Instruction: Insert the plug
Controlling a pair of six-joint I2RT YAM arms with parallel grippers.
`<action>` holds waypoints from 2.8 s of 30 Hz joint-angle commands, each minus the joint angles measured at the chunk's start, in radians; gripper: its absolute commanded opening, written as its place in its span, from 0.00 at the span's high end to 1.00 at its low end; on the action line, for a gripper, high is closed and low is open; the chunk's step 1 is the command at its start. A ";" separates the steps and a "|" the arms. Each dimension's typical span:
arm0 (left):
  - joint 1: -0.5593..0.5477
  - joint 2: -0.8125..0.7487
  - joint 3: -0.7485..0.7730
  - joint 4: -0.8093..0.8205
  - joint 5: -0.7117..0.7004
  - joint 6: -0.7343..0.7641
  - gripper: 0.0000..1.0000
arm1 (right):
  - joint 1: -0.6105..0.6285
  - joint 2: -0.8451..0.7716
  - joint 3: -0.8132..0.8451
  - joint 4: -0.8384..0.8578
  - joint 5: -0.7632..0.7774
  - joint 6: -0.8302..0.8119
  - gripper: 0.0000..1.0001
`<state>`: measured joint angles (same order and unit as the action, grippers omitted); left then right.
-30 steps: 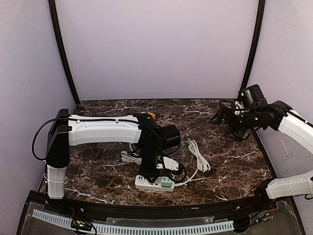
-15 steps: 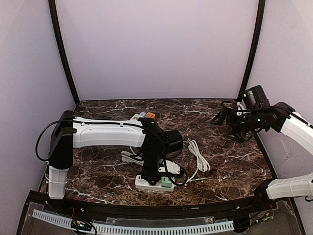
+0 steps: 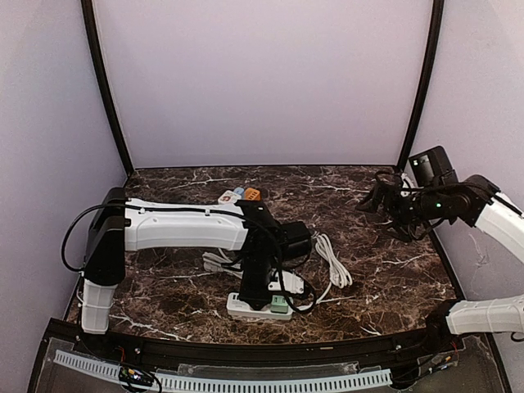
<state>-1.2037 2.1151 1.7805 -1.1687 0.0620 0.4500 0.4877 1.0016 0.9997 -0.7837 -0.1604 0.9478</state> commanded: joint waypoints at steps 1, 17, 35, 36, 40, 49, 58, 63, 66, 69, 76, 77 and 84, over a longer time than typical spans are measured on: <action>-0.019 0.032 0.028 0.003 -0.027 -0.028 0.99 | -0.006 -0.029 -0.021 -0.021 0.010 0.007 0.01; -0.030 0.054 -0.020 0.079 -0.123 -0.097 0.99 | -0.006 -0.064 -0.045 -0.034 0.019 0.018 0.01; 0.013 0.082 -0.008 0.137 -0.220 -0.102 0.99 | -0.006 -0.049 -0.029 -0.032 0.035 0.029 0.01; 0.019 0.087 0.004 0.136 -0.222 -0.104 0.99 | -0.006 -0.045 -0.027 -0.032 0.036 0.029 0.01; 0.052 0.104 0.036 0.132 -0.240 -0.091 0.99 | -0.005 -0.037 -0.028 -0.023 0.036 0.031 0.01; 0.162 0.160 0.110 0.142 -0.265 -0.112 0.99 | -0.006 -0.003 -0.010 -0.005 0.032 0.031 0.01; 0.226 0.230 0.190 0.130 -0.272 -0.082 0.99 | -0.006 0.052 0.031 -0.005 0.026 0.009 0.01; 0.227 0.241 0.205 0.120 -0.215 -0.082 0.90 | -0.006 0.081 0.049 -0.002 0.020 -0.001 0.01; 0.227 0.235 0.213 0.112 -0.191 -0.085 0.82 | -0.006 0.090 0.056 -0.001 0.019 -0.007 0.01; 0.226 0.218 0.226 0.110 -0.182 -0.087 0.72 | -0.006 0.095 0.063 -0.002 0.020 -0.014 0.01; 0.227 0.146 0.238 0.129 -0.154 -0.116 0.02 | -0.007 0.097 0.085 -0.010 0.031 -0.032 0.01; 0.226 0.129 0.241 0.128 -0.158 -0.120 0.01 | -0.007 0.096 0.089 -0.014 0.035 -0.034 0.01; 0.227 0.026 0.249 0.104 -0.180 -0.135 0.01 | -0.007 0.086 0.108 -0.035 0.055 -0.054 0.01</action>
<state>-0.9798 2.2704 2.0136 -1.0462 -0.1101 0.3344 0.4877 1.0958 1.0756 -0.8078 -0.1318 0.9184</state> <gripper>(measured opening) 0.986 0.987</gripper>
